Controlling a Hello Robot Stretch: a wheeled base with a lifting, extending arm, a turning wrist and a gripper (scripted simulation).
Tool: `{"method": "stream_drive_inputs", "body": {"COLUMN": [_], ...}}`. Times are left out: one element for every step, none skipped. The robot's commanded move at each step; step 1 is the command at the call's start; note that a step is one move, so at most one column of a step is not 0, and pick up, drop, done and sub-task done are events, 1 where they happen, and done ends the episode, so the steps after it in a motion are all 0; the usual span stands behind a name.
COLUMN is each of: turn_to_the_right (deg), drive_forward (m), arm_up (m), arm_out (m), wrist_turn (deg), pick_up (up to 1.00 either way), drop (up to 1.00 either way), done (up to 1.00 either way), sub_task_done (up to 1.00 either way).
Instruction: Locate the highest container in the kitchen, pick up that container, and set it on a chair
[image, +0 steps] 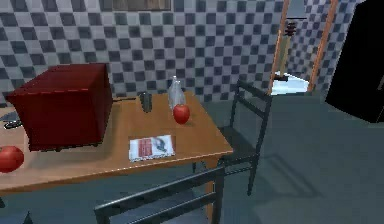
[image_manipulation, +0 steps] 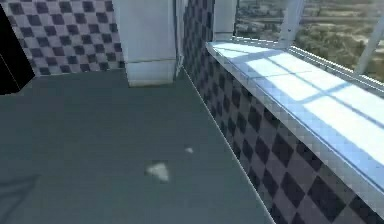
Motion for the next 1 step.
{"method": "stream_drive_inputs", "body": {"turn_to_the_right": [39.0], "drive_forward": [0.0], "arm_up": [0.0], "arm_out": [0.0], "wrist_turn": [0.0], "pick_up": [0.0], "drop": [0.0], "done": [0.0], "sub_task_done": [0.0]}}
